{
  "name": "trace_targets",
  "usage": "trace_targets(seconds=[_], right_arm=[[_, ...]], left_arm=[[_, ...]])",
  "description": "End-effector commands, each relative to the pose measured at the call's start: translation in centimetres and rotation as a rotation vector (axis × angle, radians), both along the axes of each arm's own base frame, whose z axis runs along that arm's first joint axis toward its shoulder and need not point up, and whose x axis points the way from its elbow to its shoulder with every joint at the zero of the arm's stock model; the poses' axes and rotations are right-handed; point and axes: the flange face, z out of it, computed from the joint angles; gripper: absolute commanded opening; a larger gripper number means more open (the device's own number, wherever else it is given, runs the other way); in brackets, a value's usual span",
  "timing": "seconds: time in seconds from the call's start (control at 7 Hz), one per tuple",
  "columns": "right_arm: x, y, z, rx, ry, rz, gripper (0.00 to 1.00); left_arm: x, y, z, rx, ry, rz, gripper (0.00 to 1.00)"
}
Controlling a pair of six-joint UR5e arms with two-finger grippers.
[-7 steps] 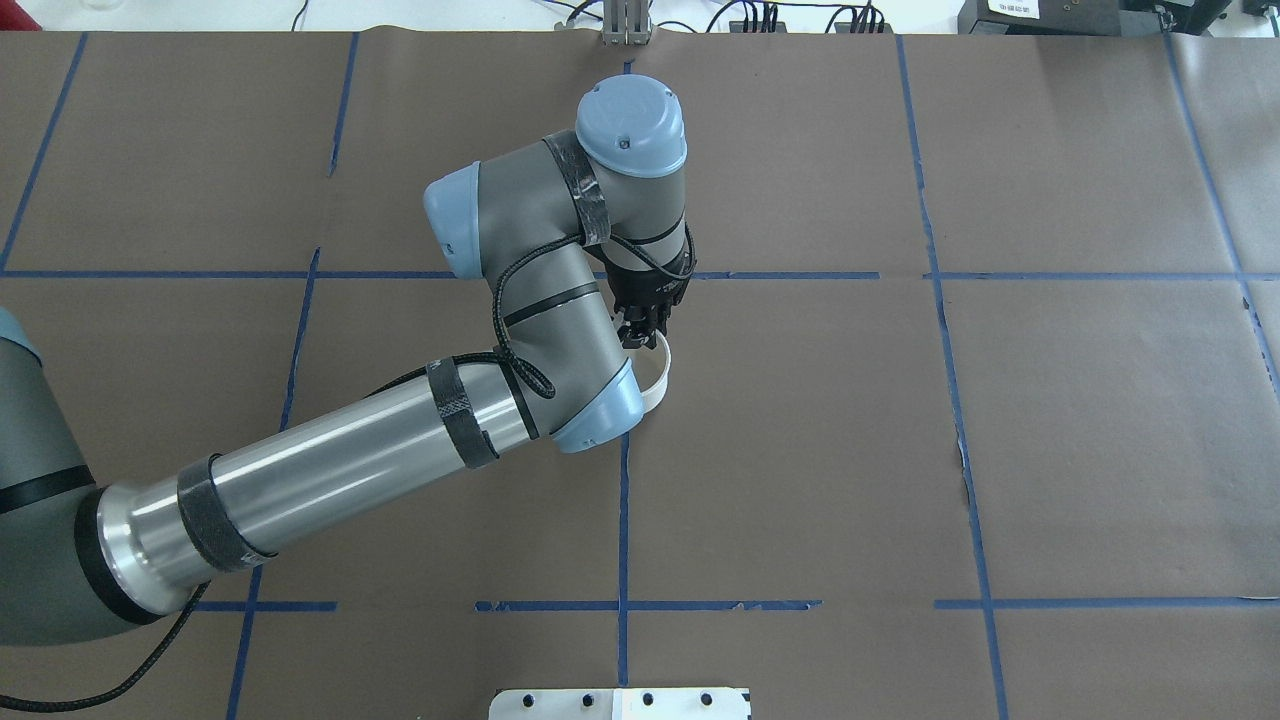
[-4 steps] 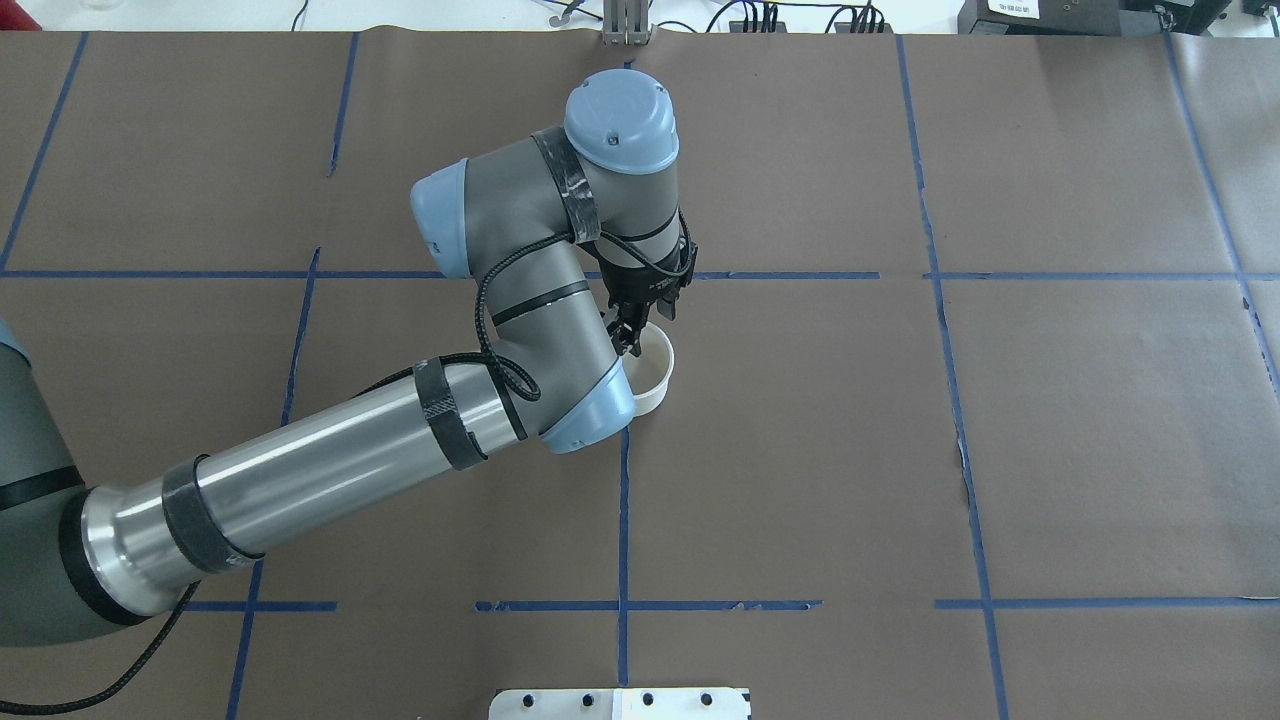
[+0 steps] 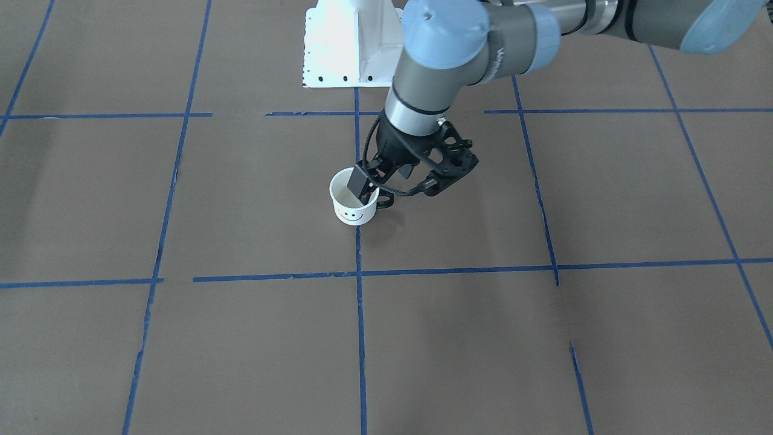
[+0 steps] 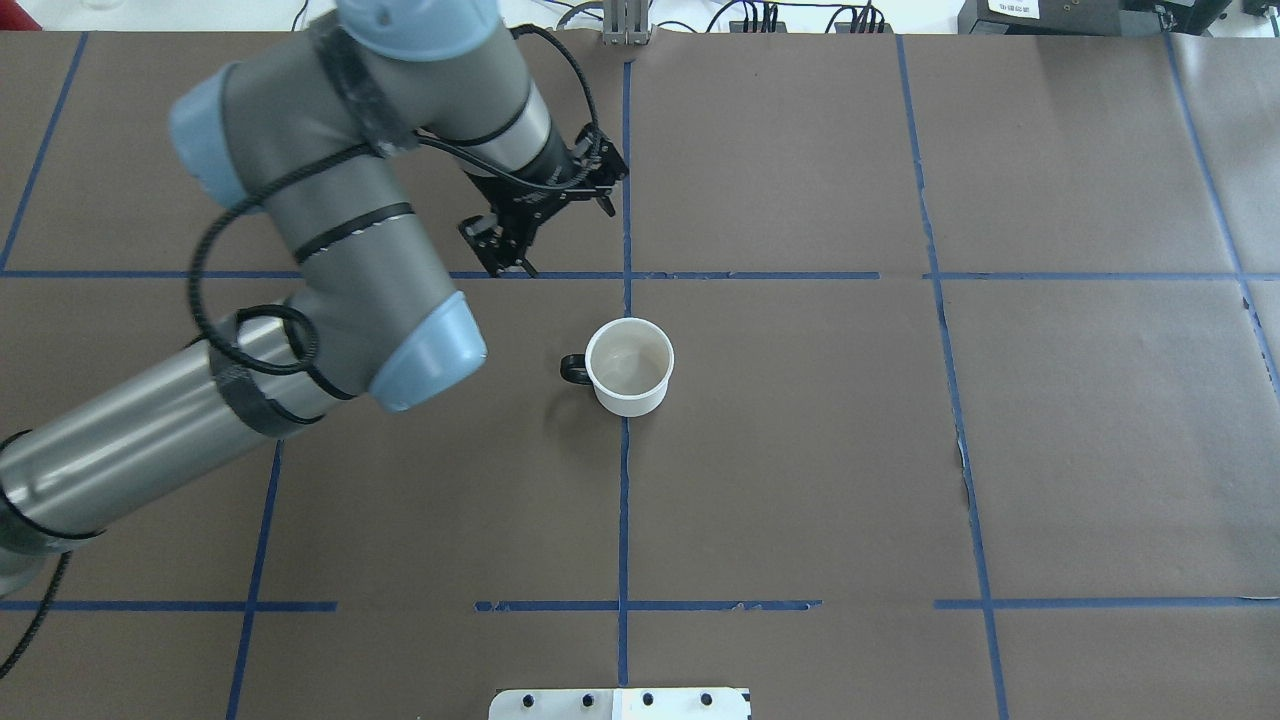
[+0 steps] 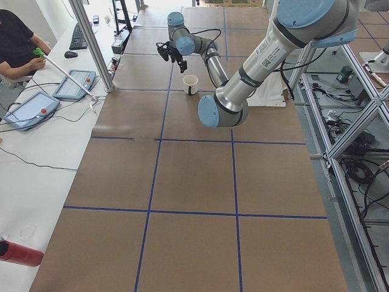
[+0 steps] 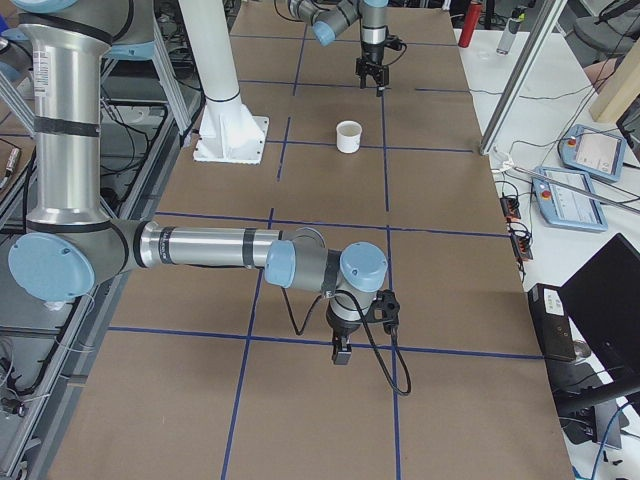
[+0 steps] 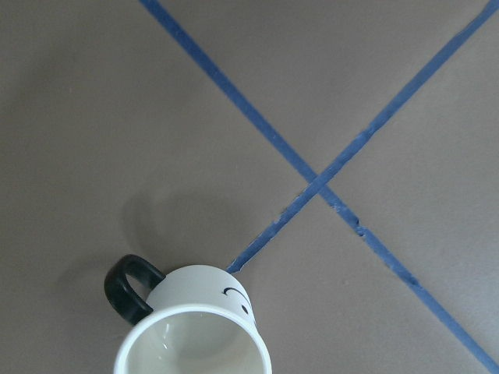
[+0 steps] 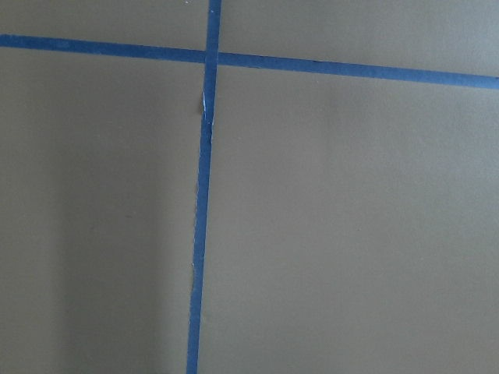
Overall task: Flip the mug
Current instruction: 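Open the left gripper and withdraw it up and away from the mug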
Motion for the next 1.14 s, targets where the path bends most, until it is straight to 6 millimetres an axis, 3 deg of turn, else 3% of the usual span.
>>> trace_targets(seconds=[0.0, 0.29, 0.43, 0.57, 0.71, 1.0], right_arm=[[0.0, 0.0, 0.0, 0.0, 0.0, 0.0, 1.0], [0.0, 0.0, 0.0, 0.0, 0.0, 0.0, 1.0], [0.0, 0.0, 0.0, 0.0, 0.0, 0.0, 1.0], [0.0, 0.0, 0.0, 0.0, 0.0, 0.0, 1.0], [0.0, 0.0, 0.0, 0.0, 0.0, 0.0, 1.0], [0.0, 0.0, 0.0, 0.0, 0.0, 0.0, 1.0]], left_arm=[[-10.1, -2.1, 3.6, 0.282, -0.109, 0.088, 1.0], [-16.6, -3.0, 10.1, 0.527, -0.241, 0.254, 1.0], [-18.8, -3.7, 13.0, 0.582, -0.29, 0.307, 1.0], [-23.4, -4.9, 17.0, 0.647, -0.358, 0.368, 1.0], [-29.5, -5.8, 20.7, 0.7, -0.426, 0.407, 1.0], [-41.0, -5.0, 30.0, 0.741, -0.524, 0.495, 1.0]])
